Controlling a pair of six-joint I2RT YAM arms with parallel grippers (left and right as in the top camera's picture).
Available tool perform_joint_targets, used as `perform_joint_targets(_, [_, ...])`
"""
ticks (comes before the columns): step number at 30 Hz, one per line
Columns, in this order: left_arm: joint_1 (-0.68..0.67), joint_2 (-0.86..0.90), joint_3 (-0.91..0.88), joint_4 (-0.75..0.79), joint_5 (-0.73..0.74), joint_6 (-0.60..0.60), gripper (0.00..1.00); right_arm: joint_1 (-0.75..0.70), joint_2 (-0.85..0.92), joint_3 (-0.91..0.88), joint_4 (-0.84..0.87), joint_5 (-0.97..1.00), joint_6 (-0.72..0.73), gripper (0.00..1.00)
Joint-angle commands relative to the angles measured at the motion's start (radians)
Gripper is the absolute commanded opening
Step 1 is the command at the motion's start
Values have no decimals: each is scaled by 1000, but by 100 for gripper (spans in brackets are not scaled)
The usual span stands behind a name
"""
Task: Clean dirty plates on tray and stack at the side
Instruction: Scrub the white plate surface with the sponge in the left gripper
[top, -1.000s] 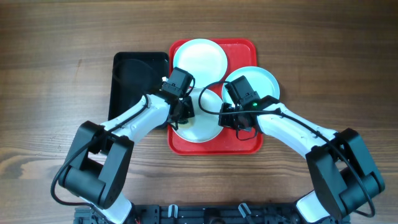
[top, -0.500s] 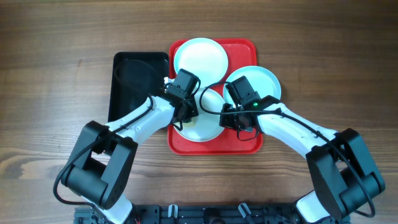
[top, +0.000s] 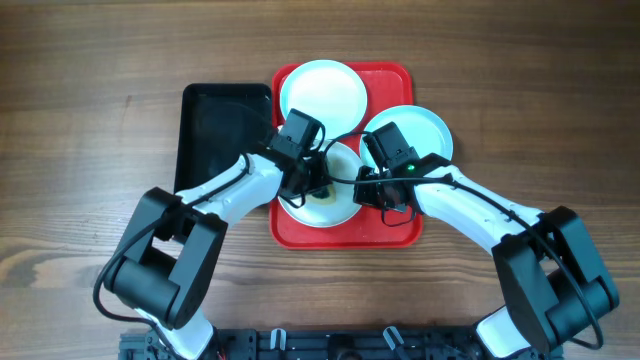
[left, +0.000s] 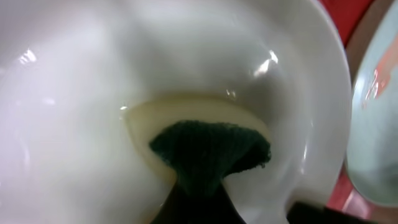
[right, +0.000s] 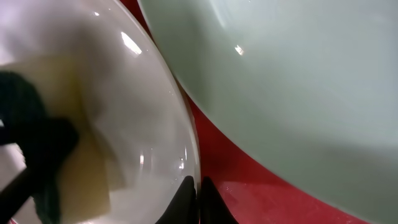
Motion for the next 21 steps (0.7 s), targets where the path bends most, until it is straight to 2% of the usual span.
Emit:
perform_joint_targets(1, [-30, -4, -14, -87, 109, -5, 4, 13, 11, -2, 17, -47, -4, 4])
perform_joint_targets(9, [-30, -237, 7, -229, -177, -2, 4, 13, 11, -2, 17, -47, -3, 4])
perform_joint_targets(13, [-32, -220, -13, -265, -227, -2, 4, 13, 11, -2, 16, -47, -4, 4])
perform_joint_targets(21, [-32, -114, -49, -184, -315, -13, 4, 13, 11, -2, 17, -47, -3, 4])
